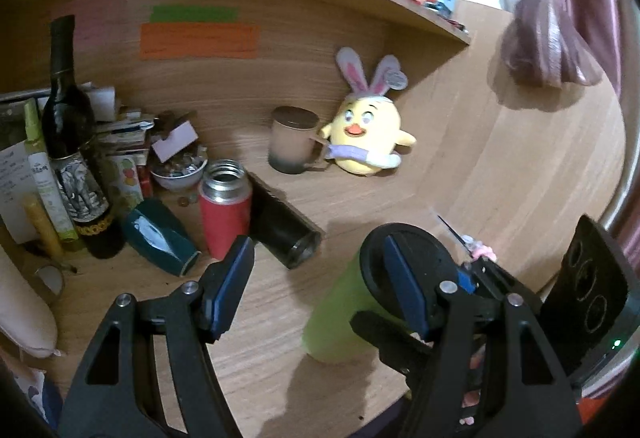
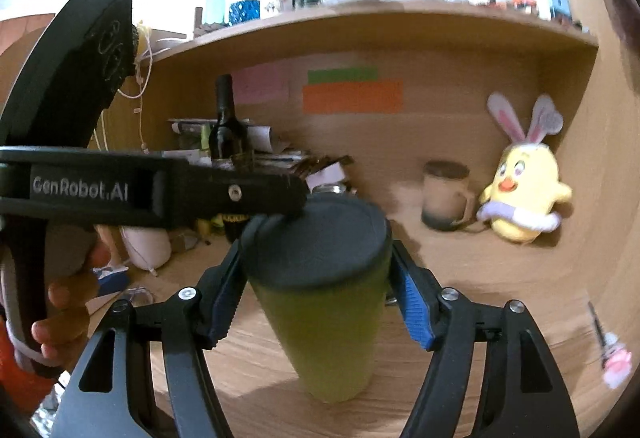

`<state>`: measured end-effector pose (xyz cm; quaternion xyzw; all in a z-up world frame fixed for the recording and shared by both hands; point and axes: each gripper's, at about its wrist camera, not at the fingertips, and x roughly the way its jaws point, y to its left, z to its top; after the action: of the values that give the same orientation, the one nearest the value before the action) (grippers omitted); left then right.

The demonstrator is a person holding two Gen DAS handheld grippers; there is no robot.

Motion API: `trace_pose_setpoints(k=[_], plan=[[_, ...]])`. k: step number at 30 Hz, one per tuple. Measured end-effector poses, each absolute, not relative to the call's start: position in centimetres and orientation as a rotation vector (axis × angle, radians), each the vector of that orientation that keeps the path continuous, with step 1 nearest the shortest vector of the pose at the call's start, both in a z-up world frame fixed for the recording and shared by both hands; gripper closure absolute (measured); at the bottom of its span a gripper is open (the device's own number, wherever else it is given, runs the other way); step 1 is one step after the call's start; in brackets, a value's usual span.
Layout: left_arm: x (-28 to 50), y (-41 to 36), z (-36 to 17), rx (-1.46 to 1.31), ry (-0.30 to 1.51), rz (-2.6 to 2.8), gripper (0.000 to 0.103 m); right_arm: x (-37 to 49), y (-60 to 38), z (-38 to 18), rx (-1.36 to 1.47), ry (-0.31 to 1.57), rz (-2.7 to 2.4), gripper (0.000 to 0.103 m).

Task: Flip cup upside down

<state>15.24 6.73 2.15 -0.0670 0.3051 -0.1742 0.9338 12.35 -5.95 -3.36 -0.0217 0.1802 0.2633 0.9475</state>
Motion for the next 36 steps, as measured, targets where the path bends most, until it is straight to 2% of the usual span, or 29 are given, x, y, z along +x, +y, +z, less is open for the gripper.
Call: trace_pose_setpoints(k=[8, 16, 18, 21, 26, 28, 32, 36], plan=[[16.5, 6.4, 1.9, -0.122, 0.617, -0.34, 0.035, 14.2, -6.8, -4.5, 0.015, 0.45, 0.574, 0.039], [15.5, 5.9, 2.6, -0.091, 0.579, -0.308, 0.035, 13.1, -7.4, -3.8, 0.007, 0.456, 0.595, 0.038], [14.3, 5.8, 3.2, -0.085, 0.542, -0.299, 0.033, 12.4, -7.9, -3.3, 0.005, 0.442, 0.588, 0.03], [11.8, 5.7, 4.1, -0.063, 0.474, -0.264, 0.023, 11.1, -9.0, -2.2, 0.004, 0.406, 0.567, 0.023], [7.6, 5.3, 4.4, -0.017, 0.39, -0.179, 0.015, 8.2, -10.9, -0.2, 0.006, 0.331, 0.526, 0.017], [5.9, 5.2, 4.3, -0.008, 0.36, -0.141, 0.006, 7.2, -11.3, 0.4, 0.002, 0.307, 0.512, 0.014], [2.7, 5.3, 3.8, -0.014, 0.311, -0.064, 0.001, 4.8, -12.0, 1.4, -0.008, 0.249, 0.478, 0.001], [0.4, 5.2, 2.8, -0.047, 0.314, -0.018, 0.0, 2.2, -12.3, 2.0, -0.033, 0.207, 0.453, 0.0]])
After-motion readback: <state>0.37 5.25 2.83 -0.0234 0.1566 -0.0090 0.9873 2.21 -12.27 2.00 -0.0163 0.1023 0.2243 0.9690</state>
